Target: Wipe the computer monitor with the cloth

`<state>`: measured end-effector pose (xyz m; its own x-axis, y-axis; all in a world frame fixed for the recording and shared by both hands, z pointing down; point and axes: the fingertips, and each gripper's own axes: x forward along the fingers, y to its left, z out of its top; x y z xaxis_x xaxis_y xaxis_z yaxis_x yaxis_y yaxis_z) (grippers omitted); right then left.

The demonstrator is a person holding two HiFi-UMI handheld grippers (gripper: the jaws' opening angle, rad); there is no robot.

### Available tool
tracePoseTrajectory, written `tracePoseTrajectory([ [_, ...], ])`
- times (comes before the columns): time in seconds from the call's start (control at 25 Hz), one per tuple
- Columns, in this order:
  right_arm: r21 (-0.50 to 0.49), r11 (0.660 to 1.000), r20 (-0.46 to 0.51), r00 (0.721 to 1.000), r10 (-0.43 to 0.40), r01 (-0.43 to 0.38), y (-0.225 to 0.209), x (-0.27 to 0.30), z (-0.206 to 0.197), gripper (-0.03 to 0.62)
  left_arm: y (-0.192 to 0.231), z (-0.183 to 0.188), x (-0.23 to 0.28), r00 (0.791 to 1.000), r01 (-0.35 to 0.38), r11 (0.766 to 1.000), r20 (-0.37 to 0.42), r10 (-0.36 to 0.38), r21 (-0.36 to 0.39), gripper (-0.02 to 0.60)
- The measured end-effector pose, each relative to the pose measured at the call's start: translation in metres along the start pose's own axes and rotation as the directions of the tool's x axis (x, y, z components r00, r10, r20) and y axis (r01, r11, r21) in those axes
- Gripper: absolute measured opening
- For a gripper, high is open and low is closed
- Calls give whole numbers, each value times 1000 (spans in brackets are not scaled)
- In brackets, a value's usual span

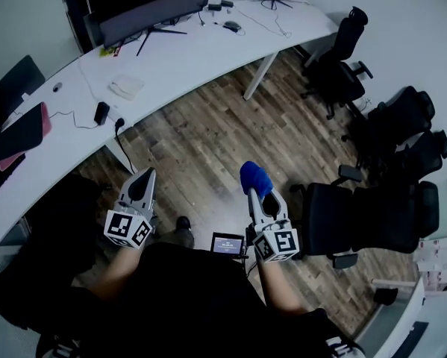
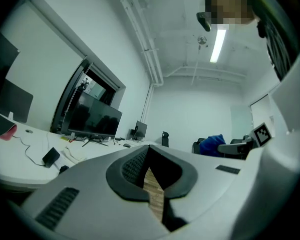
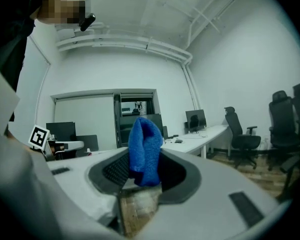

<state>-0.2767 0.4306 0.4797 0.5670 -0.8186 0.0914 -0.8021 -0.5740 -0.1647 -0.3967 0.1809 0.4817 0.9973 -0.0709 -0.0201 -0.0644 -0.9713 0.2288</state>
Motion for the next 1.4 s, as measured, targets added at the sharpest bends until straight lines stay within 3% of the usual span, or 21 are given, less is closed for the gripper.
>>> tracePoseTrajectory([
  [0.4,-22,999,36,998,44,-44,-40,137,39,141,75,15,115,999,-28,999,31,30,-42,-8],
  [0.64,-22,997,17,997,74,-74,-72,187,34,141,88,3,170,999,-39,998,9,40,-49,-9],
  [0.88,3,983,32,982,184,-184,-115,265,35,141,95,0,232,999,-44,999,9,44,-2,-8],
  [1.04,7,963,-13,963,269,-269,-153,331,42,141,104,12,286,989,-145,989,16,145,13,-6],
  [1.24,-14,928,-32,928,371,-371,-194,405,74,141,118,33,352,965,-256,966,43,258,-38,-8],
  [1.4,-13,901,-39,901,432,-433,-223,455,86,141,129,44,389,943,-326,945,62,327,-23,-6],
])
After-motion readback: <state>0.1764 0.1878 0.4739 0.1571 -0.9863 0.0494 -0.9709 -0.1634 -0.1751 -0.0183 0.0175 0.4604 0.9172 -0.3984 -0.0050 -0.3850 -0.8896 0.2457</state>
